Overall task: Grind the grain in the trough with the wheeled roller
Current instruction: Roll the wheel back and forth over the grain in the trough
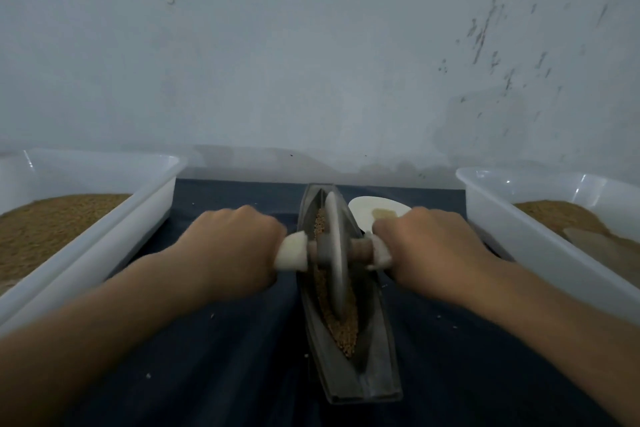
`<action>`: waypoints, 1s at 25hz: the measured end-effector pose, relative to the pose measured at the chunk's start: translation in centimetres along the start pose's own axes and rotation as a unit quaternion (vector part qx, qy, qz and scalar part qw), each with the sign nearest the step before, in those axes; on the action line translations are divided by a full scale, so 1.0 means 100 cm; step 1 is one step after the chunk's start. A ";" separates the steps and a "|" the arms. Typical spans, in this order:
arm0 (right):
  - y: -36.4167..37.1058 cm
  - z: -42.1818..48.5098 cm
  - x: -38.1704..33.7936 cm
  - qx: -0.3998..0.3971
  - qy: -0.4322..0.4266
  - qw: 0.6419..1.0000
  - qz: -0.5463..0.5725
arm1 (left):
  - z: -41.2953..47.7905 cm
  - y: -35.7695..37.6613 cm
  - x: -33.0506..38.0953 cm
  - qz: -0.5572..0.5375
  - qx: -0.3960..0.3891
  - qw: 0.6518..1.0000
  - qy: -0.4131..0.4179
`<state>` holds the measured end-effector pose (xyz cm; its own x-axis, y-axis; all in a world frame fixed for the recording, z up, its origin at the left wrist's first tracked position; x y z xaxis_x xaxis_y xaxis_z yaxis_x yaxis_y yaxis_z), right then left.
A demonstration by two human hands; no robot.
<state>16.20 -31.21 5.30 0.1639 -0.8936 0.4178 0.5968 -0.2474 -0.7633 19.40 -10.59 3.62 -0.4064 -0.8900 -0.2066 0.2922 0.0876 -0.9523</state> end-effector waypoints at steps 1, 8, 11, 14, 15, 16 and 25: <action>-0.006 -0.012 0.000 0.036 -0.002 0.999 -0.010 | -0.013 -0.005 -0.003 0.016 0.034 0.999 0.018; 0.040 0.035 0.010 -0.056 0.130 0.988 0.060 | 0.049 -0.007 -0.011 0.036 0.063 0.996 -0.043; 0.035 0.054 0.008 -0.086 0.097 0.990 0.052 | 0.047 0.003 -0.023 -0.013 0.027 0.996 -0.081; 0.006 0.012 -0.005 -0.003 0.021 1.000 -0.003 | 0.005 0.010 -0.016 -0.004 0.025 0.998 -0.058; -0.005 -0.001 -0.007 0.032 0.016 0.999 -0.009 | -0.005 0.007 -0.011 0.018 0.053 0.998 -0.040; -0.006 -0.007 -0.005 0.032 0.015 0.999 0.000 | -0.008 0.002 -0.006 0.041 0.083 0.996 -0.019; 0.035 0.057 -0.001 -0.129 0.026 0.988 0.074 | 0.038 0.001 -0.010 -0.020 0.046 0.994 -0.094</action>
<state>22.70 -29.86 5.41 0.1906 -0.9436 0.2709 0.3474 -0.1933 -0.9176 23.19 -11.37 4.56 -0.2524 -0.9608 -0.1148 0.3606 0.0167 -0.9326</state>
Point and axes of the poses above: each hand's wrist, its own z-axis towards the middle knuckle, its own y-axis out of the palm, x = y × z, the point moved 8 cm from there along z, towards the middle knuckle, and after that the axes turned 3 degrees about -z, right-handed, at the moved point
